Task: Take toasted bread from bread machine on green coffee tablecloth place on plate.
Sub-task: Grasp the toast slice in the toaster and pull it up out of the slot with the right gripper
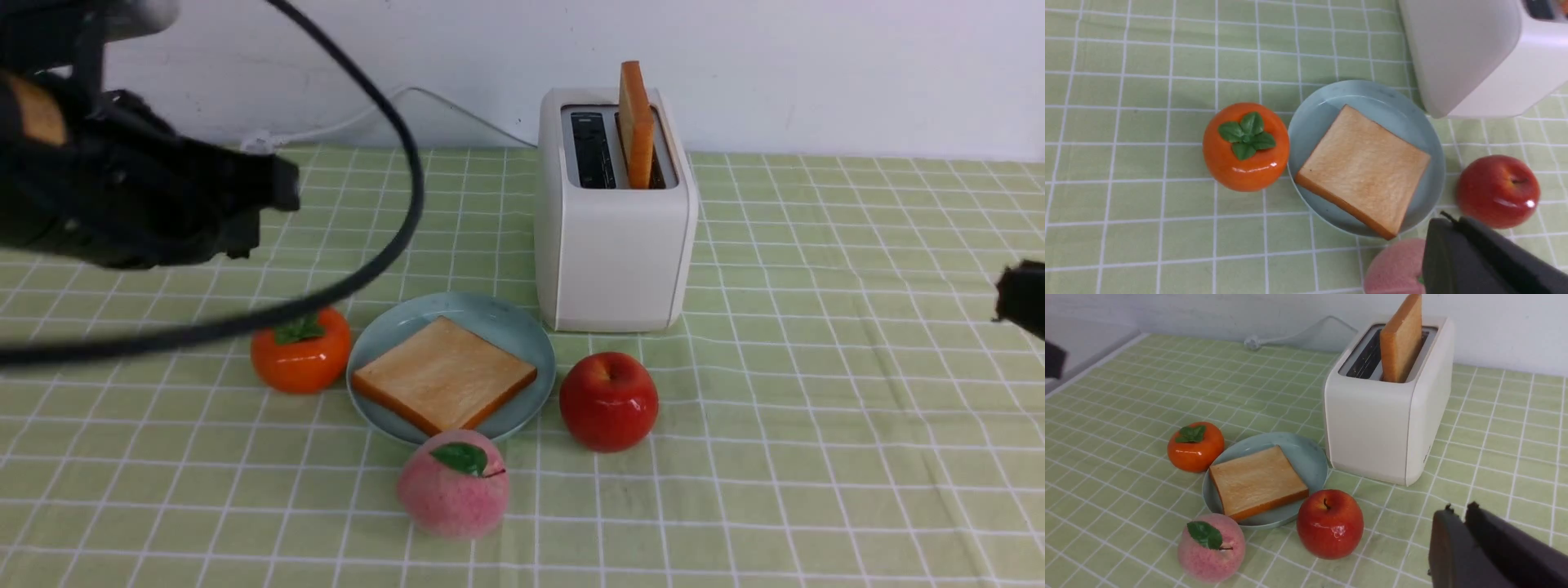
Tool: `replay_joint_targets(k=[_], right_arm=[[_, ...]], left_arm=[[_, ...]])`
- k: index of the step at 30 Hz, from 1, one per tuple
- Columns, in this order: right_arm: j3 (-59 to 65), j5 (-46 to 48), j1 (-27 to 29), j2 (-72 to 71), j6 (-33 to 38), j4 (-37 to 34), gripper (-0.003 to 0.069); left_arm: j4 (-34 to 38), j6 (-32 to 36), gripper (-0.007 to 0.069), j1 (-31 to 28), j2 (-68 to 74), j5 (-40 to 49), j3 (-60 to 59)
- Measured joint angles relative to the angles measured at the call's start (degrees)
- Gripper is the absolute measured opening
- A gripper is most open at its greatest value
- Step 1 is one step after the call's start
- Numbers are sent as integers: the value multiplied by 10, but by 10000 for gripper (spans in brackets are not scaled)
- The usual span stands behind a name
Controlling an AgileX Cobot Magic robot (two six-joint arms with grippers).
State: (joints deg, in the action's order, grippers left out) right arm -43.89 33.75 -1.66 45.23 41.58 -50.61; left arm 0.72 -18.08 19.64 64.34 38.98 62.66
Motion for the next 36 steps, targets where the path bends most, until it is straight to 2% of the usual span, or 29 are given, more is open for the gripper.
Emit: replay_joint_targets(k=[4,8,13,17,21,23,26,30,33,34,36], right_arm=[[-103,9,-4,157,0,-1,52],[-177,6,-33,251,0,1,53],[-332,-11,-116,410,-30,53,92],[-433,-11,-137,512,-100,105,216],[-548,-16,-137,612,-173,151,438],[-586,-16,-137,645,-196,176,519],[-631,-21,-137,689,-216,205,586],[-649,-45,-137,723,-222,247,570],[-649,-59,-137,745,-224,289,467],[-649,-59,-137,746,-224,289,459],[-650,-66,-137,747,-225,296,347]], left_arm=[[49,39,-13,0,-162,-73,-158],[69,89,-13,0,-261,-113,-248],[87,122,-13,0,-377,-161,-369],[87,124,-13,0,-410,-204,-412],[87,124,-13,0,-424,-238,-420],[87,124,-13,0,-426,-241,-421],[87,124,-13,0,-426,-242,-421],[87,124,-13,0,-426,-242,-421],[87,124,-13,0,-426,-242,-421],[87,124,-13,0,-426,-242,-421],[87,124,-13,0,-426,-242,-421]])
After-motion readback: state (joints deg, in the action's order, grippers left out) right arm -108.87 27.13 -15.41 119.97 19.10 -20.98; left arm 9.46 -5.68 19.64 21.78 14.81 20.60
